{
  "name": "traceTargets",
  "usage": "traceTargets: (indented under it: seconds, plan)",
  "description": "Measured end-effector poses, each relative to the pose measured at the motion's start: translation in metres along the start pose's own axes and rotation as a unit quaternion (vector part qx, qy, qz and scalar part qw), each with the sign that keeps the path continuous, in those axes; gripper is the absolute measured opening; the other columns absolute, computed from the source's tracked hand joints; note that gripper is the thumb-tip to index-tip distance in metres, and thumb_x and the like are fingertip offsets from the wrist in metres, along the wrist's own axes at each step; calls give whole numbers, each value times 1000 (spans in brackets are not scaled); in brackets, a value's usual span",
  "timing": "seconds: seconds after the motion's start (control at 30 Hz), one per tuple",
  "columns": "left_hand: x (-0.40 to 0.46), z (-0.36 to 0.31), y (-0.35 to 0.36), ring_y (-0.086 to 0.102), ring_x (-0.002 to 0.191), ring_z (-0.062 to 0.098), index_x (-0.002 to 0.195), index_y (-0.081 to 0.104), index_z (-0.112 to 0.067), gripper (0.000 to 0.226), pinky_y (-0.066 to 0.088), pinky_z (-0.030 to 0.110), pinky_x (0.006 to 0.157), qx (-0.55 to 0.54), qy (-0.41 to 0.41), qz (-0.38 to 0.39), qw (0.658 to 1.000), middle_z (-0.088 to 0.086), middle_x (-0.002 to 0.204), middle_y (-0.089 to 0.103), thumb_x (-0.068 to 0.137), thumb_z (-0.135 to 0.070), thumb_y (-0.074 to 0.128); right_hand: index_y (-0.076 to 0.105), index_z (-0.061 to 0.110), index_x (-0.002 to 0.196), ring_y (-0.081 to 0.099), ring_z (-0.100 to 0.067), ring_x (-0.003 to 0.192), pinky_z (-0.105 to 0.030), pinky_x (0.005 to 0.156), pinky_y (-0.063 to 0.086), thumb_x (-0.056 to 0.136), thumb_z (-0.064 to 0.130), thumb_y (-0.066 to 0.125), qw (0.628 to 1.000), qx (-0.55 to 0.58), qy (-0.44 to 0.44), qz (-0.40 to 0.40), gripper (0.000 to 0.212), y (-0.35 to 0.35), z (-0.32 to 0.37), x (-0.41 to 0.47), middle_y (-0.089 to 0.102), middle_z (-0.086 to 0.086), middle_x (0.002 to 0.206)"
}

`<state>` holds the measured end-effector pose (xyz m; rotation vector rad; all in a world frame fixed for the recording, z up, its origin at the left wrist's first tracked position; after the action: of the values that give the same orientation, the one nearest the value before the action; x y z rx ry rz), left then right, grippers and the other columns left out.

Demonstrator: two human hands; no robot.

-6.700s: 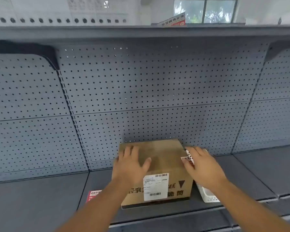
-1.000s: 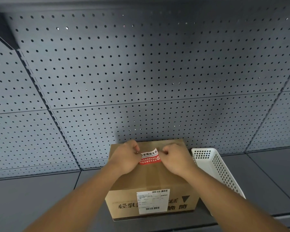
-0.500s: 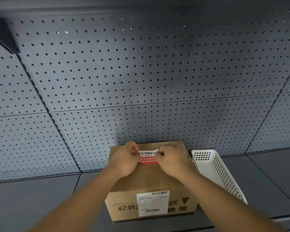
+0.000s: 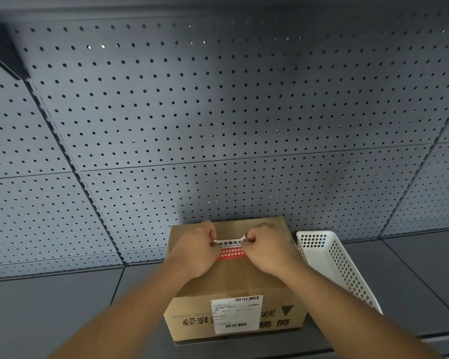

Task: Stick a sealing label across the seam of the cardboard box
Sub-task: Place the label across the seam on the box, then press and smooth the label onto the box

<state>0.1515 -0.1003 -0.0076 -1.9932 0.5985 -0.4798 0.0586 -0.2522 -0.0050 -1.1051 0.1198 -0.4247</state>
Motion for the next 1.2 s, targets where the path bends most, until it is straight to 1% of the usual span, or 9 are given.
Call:
traceTargets:
  seconds: [0.3, 0.43, 0.57, 0.7, 0.8, 0.87, 0.97, 1.1, 1.2]
  plan:
    - [0, 0, 11, 65, 72, 15, 89, 54, -28, 7, 59, 42, 68, 10, 5, 47, 999, -6, 76, 69, 93, -24, 59, 47, 22, 56, 56, -22, 83, -35, 67, 33, 89, 32, 59, 1000, -4, 3, 3, 36, 8, -2, 1, 63, -1, 77]
    - [-3, -1, 15, 63, 73, 14, 93, 52, -29, 6, 58, 42, 70, 34, 35, 27, 998, -7, 82, 67, 100, -28, 54, 59, 28, 90, 55, -17, 97, -36, 82, 43, 89, 38, 67, 1000, 16, 13, -6, 13, 2, -6, 1, 64, 8, 97]
    - [-11, 2, 13, 65, 89, 12, 109, 62, -42, 20, 57, 49, 89, 8, 69, -29, 997, -8, 109, 65, 99, -28, 51, 63, 35, 119, 51, -18, 118, -41, 102, 43, 93, 41, 65, 999, -10, -28, -38, 26, -4, -1, -6, 64, 13, 122]
    - [-15, -17, 13, 65, 110, 30, 115, 78, -23, 36, 52, 44, 102, 62, 175, -52, 981, 4, 122, 72, 90, -1, 64, 69, 29, 127, 54, -19, 127, -43, 102, 42, 98, 24, 60, 981, -94, -159, -54, 31, 1, 26, -17, 70, 9, 131]
    - [-16, -21, 17, 59, 123, 20, 125, 71, -32, 39, 49, 47, 106, 129, 188, -16, 974, -10, 131, 70, 95, -13, 54, 56, 28, 143, 37, -18, 147, -43, 119, 26, 107, 37, 40, 977, -106, -185, 19, 41, 11, 30, -23, 57, 9, 150]
    - [-19, -16, 19, 45, 141, 16, 142, 56, -39, 46, 37, 45, 116, 164, 151, 18, 975, -17, 150, 56, 101, -25, 43, 35, 31, 157, 14, -13, 156, -43, 127, 7, 107, 52, 25, 974, -129, -171, 79, 56, 16, 22, -28, 36, 13, 164]
    - [-35, -17, 17, 23, 153, 7, 157, 33, -39, 69, 18, 36, 121, 171, 127, 53, 976, -19, 166, 31, 92, -48, 12, 12, 36, 162, -6, -7, 156, -49, 126, -6, 100, 69, 9, 966, -162, -152, 132, 70, 20, 9, -37, 9, 18, 170]
    - [-46, -14, 21, 11, 155, 2, 161, 19, -34, 89, 7, 31, 123, 166, 108, 53, 979, -17, 170, 16, 80, -61, -6, 3, 36, 162, -11, -6, 155, -50, 125, -10, 84, 77, -10, 968, -162, -124, 149, 89, 19, 3, -43, 0, 18, 170]
    - [-50, -12, 17, 19, 155, 4, 160, 28, -32, 87, 9, 37, 125, 175, 82, 15, 981, -15, 167, 28, 83, -63, 1, 8, 32, 163, -8, -10, 156, -50, 125, -10, 95, 74, 0, 970, -179, -112, 120, 81, 20, 2, -44, 6, 15, 171]
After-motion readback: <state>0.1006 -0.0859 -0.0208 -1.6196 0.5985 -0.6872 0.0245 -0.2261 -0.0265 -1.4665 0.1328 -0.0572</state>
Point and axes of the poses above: each hand's wrist, its own x-axis towards the middle knuckle, its own y-axis out of the palm, z = x × y, the point moved 8 cm from there along x, towards the middle knuckle
